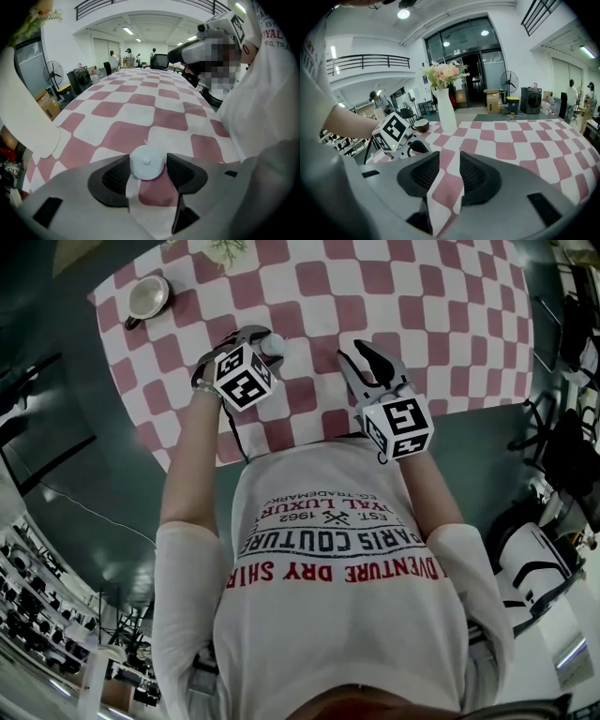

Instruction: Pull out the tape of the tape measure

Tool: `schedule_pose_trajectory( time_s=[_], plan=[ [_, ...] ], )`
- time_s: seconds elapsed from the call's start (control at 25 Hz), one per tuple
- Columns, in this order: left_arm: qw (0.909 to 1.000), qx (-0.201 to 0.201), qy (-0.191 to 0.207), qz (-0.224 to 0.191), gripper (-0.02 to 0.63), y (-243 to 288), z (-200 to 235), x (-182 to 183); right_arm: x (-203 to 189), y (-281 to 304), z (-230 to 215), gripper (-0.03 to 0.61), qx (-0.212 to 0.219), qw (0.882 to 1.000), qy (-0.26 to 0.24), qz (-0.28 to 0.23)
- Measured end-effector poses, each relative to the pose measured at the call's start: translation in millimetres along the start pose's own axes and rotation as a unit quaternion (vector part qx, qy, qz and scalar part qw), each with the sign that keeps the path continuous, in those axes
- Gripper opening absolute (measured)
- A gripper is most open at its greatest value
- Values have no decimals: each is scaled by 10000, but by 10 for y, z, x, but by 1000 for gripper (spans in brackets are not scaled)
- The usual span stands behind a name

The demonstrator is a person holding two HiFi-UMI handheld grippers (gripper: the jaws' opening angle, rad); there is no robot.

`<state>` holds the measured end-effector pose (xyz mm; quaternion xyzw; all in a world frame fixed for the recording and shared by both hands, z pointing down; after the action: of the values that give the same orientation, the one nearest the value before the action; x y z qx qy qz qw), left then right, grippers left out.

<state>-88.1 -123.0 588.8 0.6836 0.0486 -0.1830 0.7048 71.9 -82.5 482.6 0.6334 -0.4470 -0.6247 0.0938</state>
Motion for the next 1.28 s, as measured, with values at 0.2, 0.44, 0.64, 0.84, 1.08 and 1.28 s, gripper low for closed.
schedule_pose_trajectory(
  time_s=[0.2,0.44,0.64,0.84,1.08,1.28],
  plan=[
    [9998,-36,-111,-137,248,7,23,20,-29,4,11,149,-103,9999,43,25],
    [9987,57,-361,-366,233,4,41,-1,-13,-10,29,149,-141,9999,34,29],
    [9975,228,-598,-309,232,-22,8,-38,43,-47,52,148,-58,9999,-122,1],
    [9957,456,-543,-600,232,-286,-94,0,83,-72,84,147,136,9991,-397,17],
    [9959,526,202,-709,232,-768,-238,145,131,-17,288,144,814,9908,-1061,207],
    [9955,545,538,-561,232,-1105,-261,275,242,46,483,144,1344,9769,-1650,207]
  ],
)
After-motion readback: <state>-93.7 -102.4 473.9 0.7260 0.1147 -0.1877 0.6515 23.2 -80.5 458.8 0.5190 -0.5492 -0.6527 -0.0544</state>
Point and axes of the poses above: the fingertips, and each gripper's own axes: y forward along the fingers, z to its left, x out of its top, the point moved 5 cm from there along -y, backward along the fingers, and after that the axes turned 7 degrees about z, right-handed, at the moved point
